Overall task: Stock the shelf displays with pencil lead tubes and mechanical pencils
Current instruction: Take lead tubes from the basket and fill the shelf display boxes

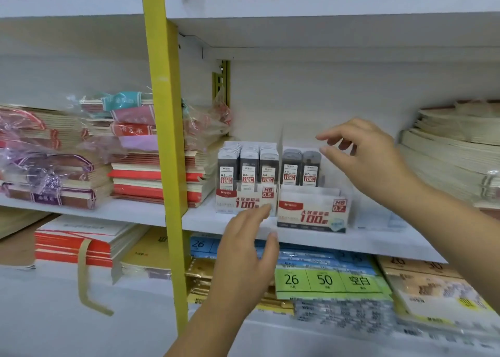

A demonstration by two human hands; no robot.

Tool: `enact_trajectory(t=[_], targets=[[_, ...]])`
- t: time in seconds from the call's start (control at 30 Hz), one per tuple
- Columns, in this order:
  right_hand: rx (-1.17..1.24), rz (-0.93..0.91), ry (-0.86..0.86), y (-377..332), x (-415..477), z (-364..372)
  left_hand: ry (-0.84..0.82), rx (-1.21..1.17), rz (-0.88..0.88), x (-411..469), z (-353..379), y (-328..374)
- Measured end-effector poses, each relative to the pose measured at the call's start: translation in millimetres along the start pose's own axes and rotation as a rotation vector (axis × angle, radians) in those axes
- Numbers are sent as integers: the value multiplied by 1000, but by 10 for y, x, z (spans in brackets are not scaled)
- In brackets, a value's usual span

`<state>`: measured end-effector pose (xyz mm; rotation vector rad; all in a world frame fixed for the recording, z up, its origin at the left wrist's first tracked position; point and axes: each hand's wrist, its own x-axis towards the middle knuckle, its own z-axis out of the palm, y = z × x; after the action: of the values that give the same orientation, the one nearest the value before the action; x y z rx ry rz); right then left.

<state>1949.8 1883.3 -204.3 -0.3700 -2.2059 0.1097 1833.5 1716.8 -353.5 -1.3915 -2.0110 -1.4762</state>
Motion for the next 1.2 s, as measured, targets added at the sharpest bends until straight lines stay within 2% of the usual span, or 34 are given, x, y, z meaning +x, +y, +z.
enact_trajectory(t=[0.07, 0.13, 0.2, 0.33, 0.43, 0.6, 0.73, 0.9, 1.07, 1.2], targets=[[217, -27, 44, -137, -373, -106, 35, -19, 0, -171, -29, 8], [440, 19, -89, -200, -792, -106, -81, -48, -42, -426, -35, -43], [545, 180, -382, -128, -1224, 79, -333, 19, -107, -779, 40, -245], [442, 524, -990, 238, -2244, 858, -878, 250, -390, -1634, 219, -833], [366, 699, -1203, 485, -3066, 1403, -928, 232, -597, -2203, 330, -1151], [251, 926, -1324, 713, -4191, 2116, -975, 157, -882, -2975, 720, -1581], [222, 1000, -1261, 668, -4748, 2465, -1037, 170, -959, -3368, 947, -1804], [46, 776, -1175, 449, -5070, 2810, -977, 227, -857, -3460, 1182, -1953], [-35, 745, -1187, 466, -5126, 2985, -1038, 260, -670, -3441, 1418, -2107], [50, 728, -1255, 570, -5067, 2972, -1041, 312, -615, -3422, 1550, -2179]])
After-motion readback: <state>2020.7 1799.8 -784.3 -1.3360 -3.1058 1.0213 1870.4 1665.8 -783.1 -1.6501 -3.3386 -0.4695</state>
